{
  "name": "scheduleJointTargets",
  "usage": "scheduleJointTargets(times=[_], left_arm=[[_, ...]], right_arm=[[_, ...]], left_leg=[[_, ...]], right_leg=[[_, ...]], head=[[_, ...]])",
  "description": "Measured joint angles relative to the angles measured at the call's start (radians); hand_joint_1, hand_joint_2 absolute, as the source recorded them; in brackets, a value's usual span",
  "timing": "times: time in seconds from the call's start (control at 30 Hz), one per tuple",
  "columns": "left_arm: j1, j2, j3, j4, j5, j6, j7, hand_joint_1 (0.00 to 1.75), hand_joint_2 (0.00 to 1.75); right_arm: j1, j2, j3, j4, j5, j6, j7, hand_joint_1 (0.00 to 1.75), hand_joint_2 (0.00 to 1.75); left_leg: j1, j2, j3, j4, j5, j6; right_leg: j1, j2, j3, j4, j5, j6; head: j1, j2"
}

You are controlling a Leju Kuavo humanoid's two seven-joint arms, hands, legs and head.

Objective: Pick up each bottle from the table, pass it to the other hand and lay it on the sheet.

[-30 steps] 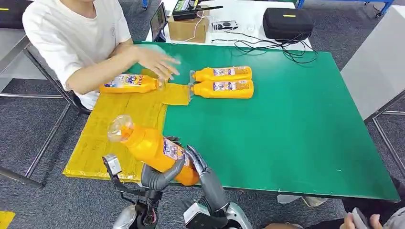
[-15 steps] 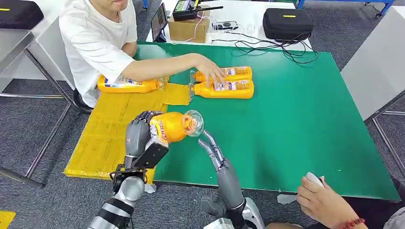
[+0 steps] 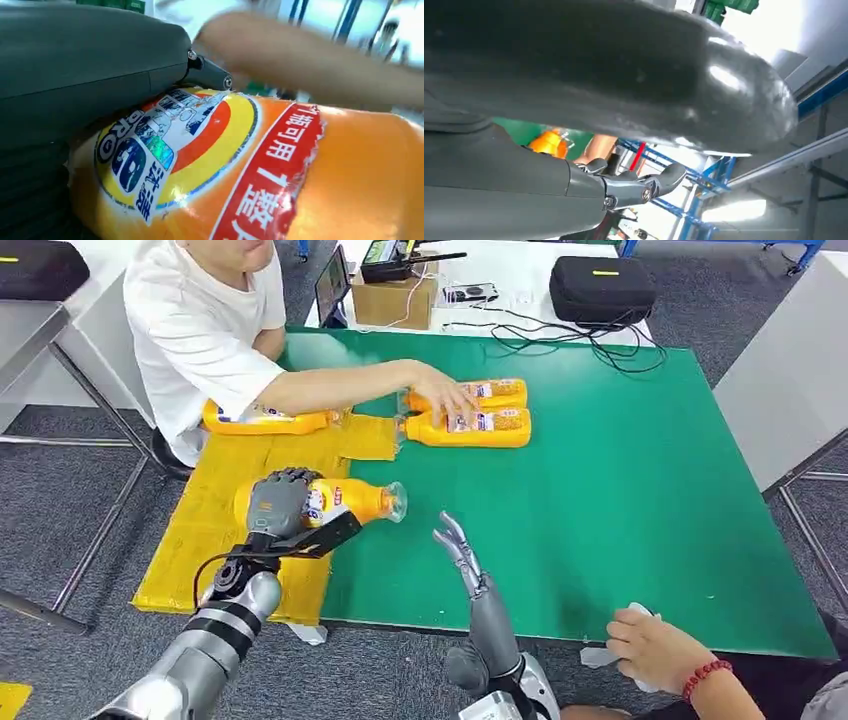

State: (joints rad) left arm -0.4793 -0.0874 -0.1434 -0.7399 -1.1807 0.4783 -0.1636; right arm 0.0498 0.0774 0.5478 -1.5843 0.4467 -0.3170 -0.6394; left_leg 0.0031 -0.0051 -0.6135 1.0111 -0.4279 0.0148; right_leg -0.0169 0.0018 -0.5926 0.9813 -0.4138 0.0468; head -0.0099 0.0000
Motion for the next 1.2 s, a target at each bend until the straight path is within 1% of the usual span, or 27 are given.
scheduleJointTargets(times=[0.03, 0.07, 0.2, 0.37, 0.5, 0.67, 0.77, 0.97, 1.2], left_arm=[[-0.009, 0.006, 0.000, 0.032, -0.018, -0.019, 0.011, 0.09, 1.75], [-0.011, 0.010, 0.000, 0.055, -0.027, -0.034, 0.019, 0.00, 1.75], [-0.031, 0.020, -0.014, 0.121, -0.088, -0.123, 0.056, 0.00, 1.75], [-0.067, 0.023, -0.029, 0.164, -0.106, -0.199, 0.081, 0.00, 1.75], [-0.077, 0.023, -0.031, 0.179, -0.099, -0.222, 0.085, 0.00, 1.75], [-0.081, 0.023, -0.032, 0.186, -0.092, -0.230, 0.085, 0.00, 1.75], [-0.082, 0.023, -0.028, 0.186, -0.019, -0.283, 0.056, 0.00, 1.75], [-0.059, 0.031, 0.003, 0.165, 0.097, -0.343, -0.023, 0.00, 1.75], [-0.042, 0.040, 0.014, 0.148, 0.102, -0.350, -0.031, 0.00, 1.75]], right_arm=[[0.006, 0.000, -0.009, 0.000, -0.002, 0.005, 0.000, 0.00, 1.75], [0.011, 0.000, -0.016, 0.000, -0.005, 0.009, -0.002, 0.00, 1.75], [0.029, -0.003, -0.043, 0.000, -0.011, 0.035, -0.010, 0.00, 1.75], [0.032, -0.003, -0.061, 0.000, -0.014, 0.052, -0.014, 0.00, 1.75], [0.036, -0.003, -0.065, 0.000, -0.014, 0.055, -0.015, 0.00, 1.75], [0.037, -0.003, -0.069, 0.000, -0.014, 0.055, -0.015, 0.00, 1.75], [0.037, -0.003, -0.070, 0.000, -0.014, 0.056, -0.015, 0.00, 1.75], [0.031, 0.014, -0.071, 0.009, -0.014, 0.056, -0.015, 0.00, 1.75], [0.025, 0.023, -0.071, 0.017, -0.014, 0.056, -0.015, 0.00, 1.75]], left_leg=[[0.000, 0.000, 0.000, 0.000, 0.000, 0.000], [0.000, 0.000, 0.000, 0.000, 0.000, 0.000], [0.000, -0.003, 0.000, 0.000, 0.000, 0.000], [0.000, -0.003, 0.003, 0.000, 0.000, 0.000], [0.000, -0.003, 0.008, 0.000, 0.000, 0.000], [0.000, -0.003, 0.010, 0.000, 0.000, 0.000], [0.000, -0.003, 0.010, 0.000, 0.000, 0.000], [0.000, -0.004, 0.012, -0.001, -0.001, 0.000], [0.000, -0.004, 0.016, -0.001, -0.001, -0.001]], right_leg=[[0.000, 0.000, 0.000, 0.000, 0.000, 0.000], [0.000, 0.000, 0.000, 0.000, 0.000, 0.000], [0.000, -0.001, 0.001, 0.000, 0.000, 0.000], [0.000, -0.001, 0.004, -0.001, -0.001, 0.000], [0.000, -0.001, 0.009, -0.001, -0.001, 0.000], [0.000, -0.001, 0.011, 0.000, -0.001, 0.000], [0.000, -0.002, 0.012, 0.000, -0.001, 0.000], [0.000, -0.002, 0.015, -0.001, -0.001, 0.000], [0.000, -0.002, 0.018, 0.000, -0.001, -0.001]], head=[[0.001, 0.000], [0.000, 0.000], [0.000, 0.000], [0.000, 0.000], [0.000, 0.000], [0.000, 0.000], [0.000, 0.000], [0.000, 0.000], [0.000, 0.000]])
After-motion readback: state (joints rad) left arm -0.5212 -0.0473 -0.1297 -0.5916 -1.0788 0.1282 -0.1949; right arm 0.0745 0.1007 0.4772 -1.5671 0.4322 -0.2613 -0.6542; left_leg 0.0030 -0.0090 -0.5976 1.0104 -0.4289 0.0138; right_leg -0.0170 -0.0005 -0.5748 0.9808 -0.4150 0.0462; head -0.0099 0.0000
